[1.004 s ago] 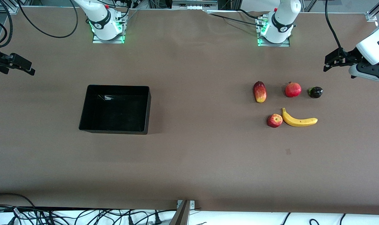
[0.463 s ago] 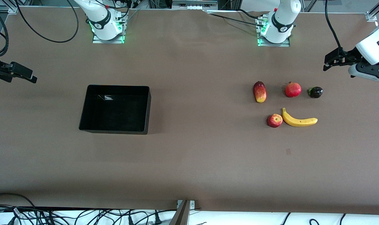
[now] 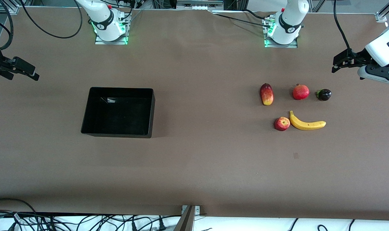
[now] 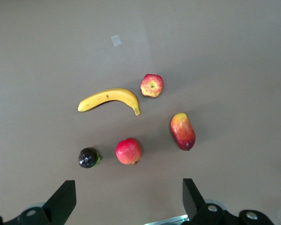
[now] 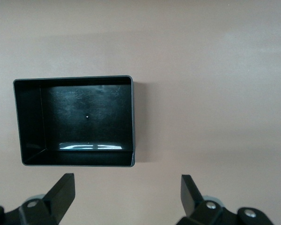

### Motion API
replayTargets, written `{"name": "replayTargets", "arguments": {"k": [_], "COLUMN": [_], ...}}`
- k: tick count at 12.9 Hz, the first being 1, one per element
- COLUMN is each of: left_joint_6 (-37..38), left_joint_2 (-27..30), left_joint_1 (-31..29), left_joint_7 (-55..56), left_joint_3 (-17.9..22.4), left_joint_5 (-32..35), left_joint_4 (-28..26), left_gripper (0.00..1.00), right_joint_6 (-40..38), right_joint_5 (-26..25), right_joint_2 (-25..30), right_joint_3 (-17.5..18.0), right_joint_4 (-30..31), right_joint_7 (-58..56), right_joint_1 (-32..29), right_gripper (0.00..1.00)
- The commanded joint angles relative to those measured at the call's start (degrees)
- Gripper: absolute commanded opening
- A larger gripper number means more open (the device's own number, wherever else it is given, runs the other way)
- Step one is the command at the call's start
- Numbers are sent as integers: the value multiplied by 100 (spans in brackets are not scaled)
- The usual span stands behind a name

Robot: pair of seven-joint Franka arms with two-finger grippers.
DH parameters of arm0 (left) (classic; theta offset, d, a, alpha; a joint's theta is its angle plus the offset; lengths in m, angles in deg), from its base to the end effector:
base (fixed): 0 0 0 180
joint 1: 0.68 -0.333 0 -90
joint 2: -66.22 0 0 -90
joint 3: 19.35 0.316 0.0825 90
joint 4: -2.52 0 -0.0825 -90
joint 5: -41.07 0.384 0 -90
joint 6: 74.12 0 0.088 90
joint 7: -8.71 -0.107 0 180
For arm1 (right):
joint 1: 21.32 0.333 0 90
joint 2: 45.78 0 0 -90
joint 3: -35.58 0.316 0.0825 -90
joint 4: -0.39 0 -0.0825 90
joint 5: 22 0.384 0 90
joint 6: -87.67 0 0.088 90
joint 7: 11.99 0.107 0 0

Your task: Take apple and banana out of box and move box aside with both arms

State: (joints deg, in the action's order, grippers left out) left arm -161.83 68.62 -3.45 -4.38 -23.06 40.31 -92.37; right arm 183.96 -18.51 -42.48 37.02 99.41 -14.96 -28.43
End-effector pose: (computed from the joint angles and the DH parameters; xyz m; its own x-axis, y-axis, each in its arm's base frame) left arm 0.5351 -0.0109 0.6039 0.9669 -0.2426 -0.0789 -0.2410 -0.9701 0.0292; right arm 0.5415 -0.0475 0.5911 0.9985 -0.0539 0.0128 -0.0530 -0.9969 -0.0585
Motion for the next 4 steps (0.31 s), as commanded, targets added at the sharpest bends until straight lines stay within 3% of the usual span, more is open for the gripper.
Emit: {"name": "replayTargets", "arguments": {"k": [1,4], "left_joint_6": [123,132], "left_joint_2": [-47,-47], "left_joint_1": [-5,-5], "left_joint_7": [43,43], "left_joint_3": [20,20], "left_joint_5": [-100,-100], "left_joint_4": [137,137], "left_gripper": [100,100], "right_joint_6": [4,-14], "right_joint_5": [-50,-59], "right_joint_2": [-66,-67], "right_joint_3": [85,85], "right_joint_4": [-129,-121], "right_joint_7": [-10,-2], "right_joint_1": [-88,-79], "right_gripper": [100,100]}}
